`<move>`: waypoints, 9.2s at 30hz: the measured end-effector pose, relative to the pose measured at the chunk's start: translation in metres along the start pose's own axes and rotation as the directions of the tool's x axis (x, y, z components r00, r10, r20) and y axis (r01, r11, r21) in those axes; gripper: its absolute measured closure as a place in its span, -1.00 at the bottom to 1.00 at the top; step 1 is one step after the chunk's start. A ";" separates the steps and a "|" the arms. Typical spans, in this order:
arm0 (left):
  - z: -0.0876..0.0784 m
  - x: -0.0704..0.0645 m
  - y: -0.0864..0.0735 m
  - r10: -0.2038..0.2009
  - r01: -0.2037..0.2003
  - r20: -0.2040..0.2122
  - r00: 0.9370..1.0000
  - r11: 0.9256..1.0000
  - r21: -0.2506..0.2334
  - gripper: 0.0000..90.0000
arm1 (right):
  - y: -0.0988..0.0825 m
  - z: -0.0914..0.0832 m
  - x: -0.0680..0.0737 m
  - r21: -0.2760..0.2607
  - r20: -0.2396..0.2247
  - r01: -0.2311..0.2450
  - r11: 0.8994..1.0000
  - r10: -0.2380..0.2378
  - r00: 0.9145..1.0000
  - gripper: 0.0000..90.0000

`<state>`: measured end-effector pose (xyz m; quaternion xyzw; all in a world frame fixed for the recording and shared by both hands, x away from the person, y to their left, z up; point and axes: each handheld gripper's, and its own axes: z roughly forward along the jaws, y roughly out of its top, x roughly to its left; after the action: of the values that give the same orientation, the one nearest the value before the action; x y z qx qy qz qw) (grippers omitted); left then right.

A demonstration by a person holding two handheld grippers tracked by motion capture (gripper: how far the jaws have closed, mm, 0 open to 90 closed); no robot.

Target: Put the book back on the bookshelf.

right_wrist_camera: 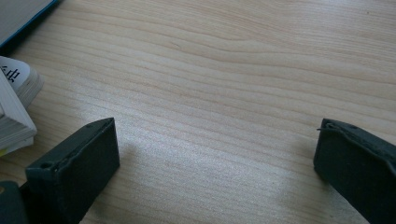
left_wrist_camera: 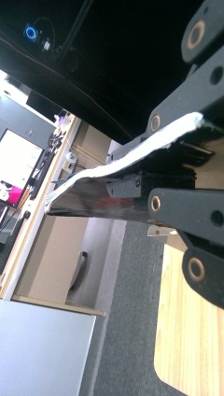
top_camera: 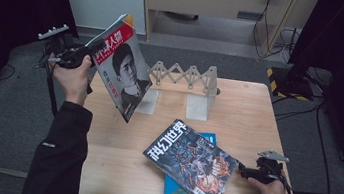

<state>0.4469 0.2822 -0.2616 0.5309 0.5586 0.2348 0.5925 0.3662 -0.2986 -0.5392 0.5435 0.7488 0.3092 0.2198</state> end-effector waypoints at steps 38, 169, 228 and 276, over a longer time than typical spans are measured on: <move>0.051 0.000 -0.057 0.179 -0.179 -0.076 0.981 0.984 0.014 0.91 | 0.000 0.001 0.001 -0.002 -0.005 0.009 1.000 -0.009 1.000 -0.99; -0.046 -0.002 -0.161 0.276 -0.280 0.052 0.960 0.925 0.257 -0.33 | 0.009 -0.014 -0.002 -0.048 0.017 -0.020 0.999 0.021 1.000 -0.59; -0.004 -0.024 -0.273 0.046 -0.278 0.355 0.934 0.719 0.637 -0.12 | 0.028 -0.026 0.066 -0.137 -0.235 -0.014 0.990 -0.018 0.972 -0.46; 0.018 -0.024 -0.285 -0.214 -0.147 0.375 0.902 0.664 0.733 -0.09 | 0.023 -0.024 0.064 -0.147 -0.241 -0.058 0.987 0.021 0.970 -0.48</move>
<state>0.3673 0.1619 -0.5093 0.7535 0.4700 -0.1493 0.4348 0.3457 -0.2378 -0.5051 0.4988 0.7328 0.4331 0.1632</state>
